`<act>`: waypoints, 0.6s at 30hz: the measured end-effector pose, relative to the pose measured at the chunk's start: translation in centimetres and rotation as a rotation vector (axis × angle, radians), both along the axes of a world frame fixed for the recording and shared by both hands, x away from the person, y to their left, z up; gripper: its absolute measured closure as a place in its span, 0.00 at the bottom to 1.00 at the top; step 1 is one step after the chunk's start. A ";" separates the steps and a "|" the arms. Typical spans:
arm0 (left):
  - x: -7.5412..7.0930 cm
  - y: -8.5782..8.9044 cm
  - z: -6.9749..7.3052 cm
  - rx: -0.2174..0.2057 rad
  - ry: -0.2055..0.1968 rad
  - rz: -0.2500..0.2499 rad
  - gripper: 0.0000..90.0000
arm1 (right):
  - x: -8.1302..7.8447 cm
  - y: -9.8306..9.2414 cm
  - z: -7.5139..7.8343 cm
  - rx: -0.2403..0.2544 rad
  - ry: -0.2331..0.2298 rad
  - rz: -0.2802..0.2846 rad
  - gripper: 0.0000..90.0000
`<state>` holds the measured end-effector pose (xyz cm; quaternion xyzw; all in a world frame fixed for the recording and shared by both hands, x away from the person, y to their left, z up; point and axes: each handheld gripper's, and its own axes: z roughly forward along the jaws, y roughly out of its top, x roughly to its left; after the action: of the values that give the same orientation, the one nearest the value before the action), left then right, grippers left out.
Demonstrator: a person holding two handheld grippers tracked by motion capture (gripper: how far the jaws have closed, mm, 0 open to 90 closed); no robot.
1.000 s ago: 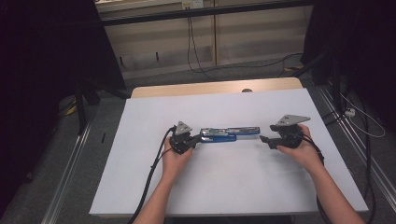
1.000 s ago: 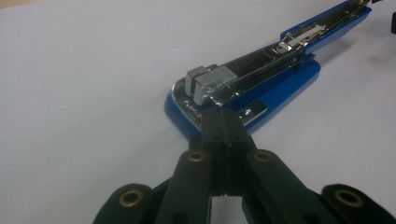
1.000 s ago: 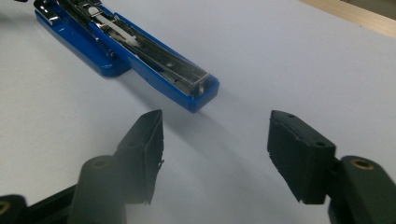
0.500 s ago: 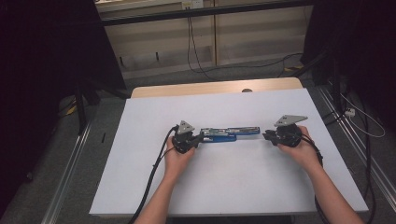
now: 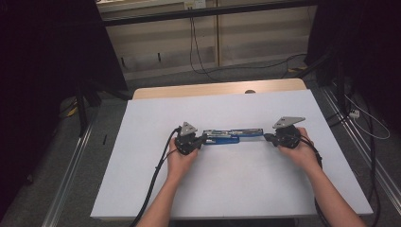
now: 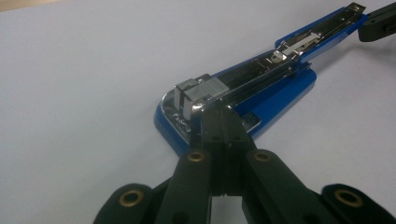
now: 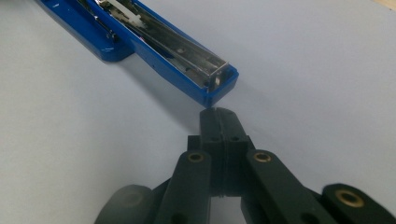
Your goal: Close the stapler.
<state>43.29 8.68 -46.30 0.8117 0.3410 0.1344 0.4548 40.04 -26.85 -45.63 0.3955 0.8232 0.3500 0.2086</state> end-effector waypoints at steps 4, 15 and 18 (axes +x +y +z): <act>0.0 0.0 0.0 -0.001 0.000 0.001 1.00 | 0.0 0.0 -0.1 0.008 0.007 0.000 1.00; 0.0 -0.1 0.0 -0.001 -0.001 0.002 1.00 | 0.1 0.4 -0.1 0.003 -0.007 0.020 1.00; 0.0 -0.1 0.0 0.001 -0.001 0.002 1.00 | 0.1 0.4 0.0 0.017 -0.015 0.018 1.00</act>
<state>43.30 8.59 -46.32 0.8117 0.3414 0.1353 0.4543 40.13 -26.44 -45.59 0.3872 0.8220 0.3618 0.2084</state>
